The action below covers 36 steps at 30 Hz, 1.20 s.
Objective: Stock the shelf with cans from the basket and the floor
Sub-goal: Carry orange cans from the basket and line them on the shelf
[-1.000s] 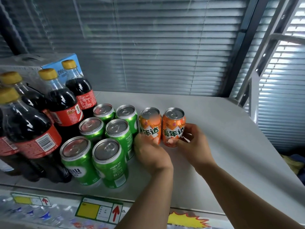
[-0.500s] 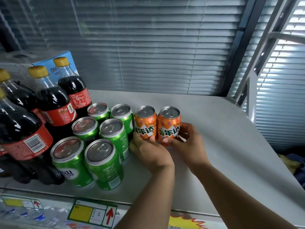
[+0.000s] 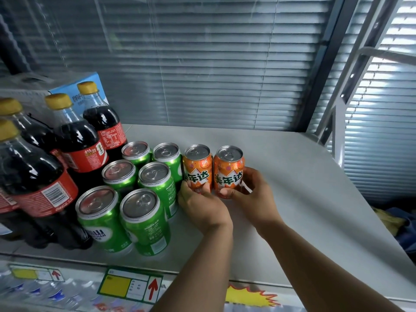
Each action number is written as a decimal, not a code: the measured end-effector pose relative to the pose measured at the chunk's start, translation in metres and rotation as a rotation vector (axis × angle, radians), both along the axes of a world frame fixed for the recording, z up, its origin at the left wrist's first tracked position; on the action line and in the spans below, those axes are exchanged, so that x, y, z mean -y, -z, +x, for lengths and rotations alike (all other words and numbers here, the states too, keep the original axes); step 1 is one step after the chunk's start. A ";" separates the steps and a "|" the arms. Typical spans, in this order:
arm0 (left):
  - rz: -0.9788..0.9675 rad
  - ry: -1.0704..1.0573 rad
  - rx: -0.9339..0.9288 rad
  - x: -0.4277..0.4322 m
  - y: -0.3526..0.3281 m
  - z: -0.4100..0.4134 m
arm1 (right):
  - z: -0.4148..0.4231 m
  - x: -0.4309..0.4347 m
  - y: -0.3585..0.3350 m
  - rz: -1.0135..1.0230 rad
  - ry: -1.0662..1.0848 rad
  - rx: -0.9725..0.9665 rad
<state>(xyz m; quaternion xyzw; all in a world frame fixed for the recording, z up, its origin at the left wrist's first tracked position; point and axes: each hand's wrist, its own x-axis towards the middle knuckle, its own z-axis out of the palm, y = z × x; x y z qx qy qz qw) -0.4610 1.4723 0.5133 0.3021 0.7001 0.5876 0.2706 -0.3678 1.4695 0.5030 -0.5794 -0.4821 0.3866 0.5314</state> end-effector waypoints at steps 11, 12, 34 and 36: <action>0.006 0.195 -0.060 0.050 -0.027 -0.009 | 0.000 0.056 -0.050 -0.139 0.185 -0.090; 0.000 0.211 -0.071 0.056 -0.034 -0.009 | -0.002 0.063 -0.054 -0.151 0.195 -0.093; -0.085 0.460 0.036 0.300 -0.127 -0.077 | -0.053 0.322 -0.153 -0.130 0.234 -0.138; -0.081 0.488 0.022 0.326 -0.135 -0.086 | -0.063 0.354 -0.164 -0.130 0.280 -0.127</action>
